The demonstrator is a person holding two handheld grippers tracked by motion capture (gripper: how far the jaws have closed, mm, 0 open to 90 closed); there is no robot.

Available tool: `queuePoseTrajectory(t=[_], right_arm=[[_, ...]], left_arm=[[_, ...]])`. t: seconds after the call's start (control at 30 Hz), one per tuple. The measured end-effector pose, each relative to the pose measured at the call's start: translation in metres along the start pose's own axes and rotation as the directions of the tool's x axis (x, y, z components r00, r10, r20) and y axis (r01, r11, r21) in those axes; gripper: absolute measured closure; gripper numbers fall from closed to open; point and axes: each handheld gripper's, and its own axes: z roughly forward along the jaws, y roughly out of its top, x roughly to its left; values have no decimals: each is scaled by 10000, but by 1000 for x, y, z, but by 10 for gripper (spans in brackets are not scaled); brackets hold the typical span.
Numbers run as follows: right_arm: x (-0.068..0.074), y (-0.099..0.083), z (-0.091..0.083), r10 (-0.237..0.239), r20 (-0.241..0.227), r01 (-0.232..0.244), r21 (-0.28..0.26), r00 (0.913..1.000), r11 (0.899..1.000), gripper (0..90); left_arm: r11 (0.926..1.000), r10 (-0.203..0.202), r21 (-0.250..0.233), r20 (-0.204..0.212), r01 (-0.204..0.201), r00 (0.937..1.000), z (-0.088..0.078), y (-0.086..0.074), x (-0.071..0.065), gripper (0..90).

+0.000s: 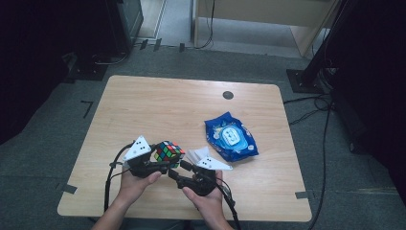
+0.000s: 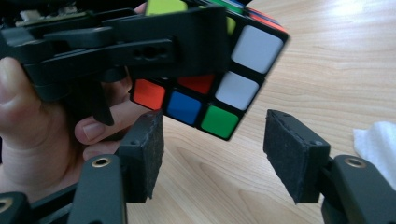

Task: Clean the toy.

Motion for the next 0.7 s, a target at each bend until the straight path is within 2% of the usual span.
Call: queuePoseTrajectory(t=[0.13,0.17,0.2,0.27,0.37,0.4,0.53,0.7], right_arm=[[2,0,-1,-857,304,855,95,9959,9963,431],[3,0,0,-1143,359,1137,177,9928,9934,432],[4,-1,2,-1558,558,1539,365,9862,9874,433],[5,-4,6,-2006,825,1949,729,9762,9781,429],[5,-8,9,-2088,1221,2023,631,9703,9773,514],[5,-7,9,-2046,1221,1988,580,9712,9783,532],[5,-8,6,-2151,1217,2116,417,9690,9765,623],[0,-6,3,-2127,1636,2116,242,9633,9771,676]], left_arm=[[9998,-157,130,-1,157,9999,2,-2,1,338],[9997,-235,121,53,234,9997,2,-2,2,338],[9995,-297,98,140,296,9995,2,-2,2,338],[9995,-304,84,230,302,9993,3,-1,1,339],[9997,-1,238,273,-5,9996,5,-1,-4,338],[9997,43,226,244,-49,9997,5,-2,-4,339],[9995,-101,287,443,88,9990,4,0,-2,339],[9992,-208,355,667,185,9976,1,2,2,337]])
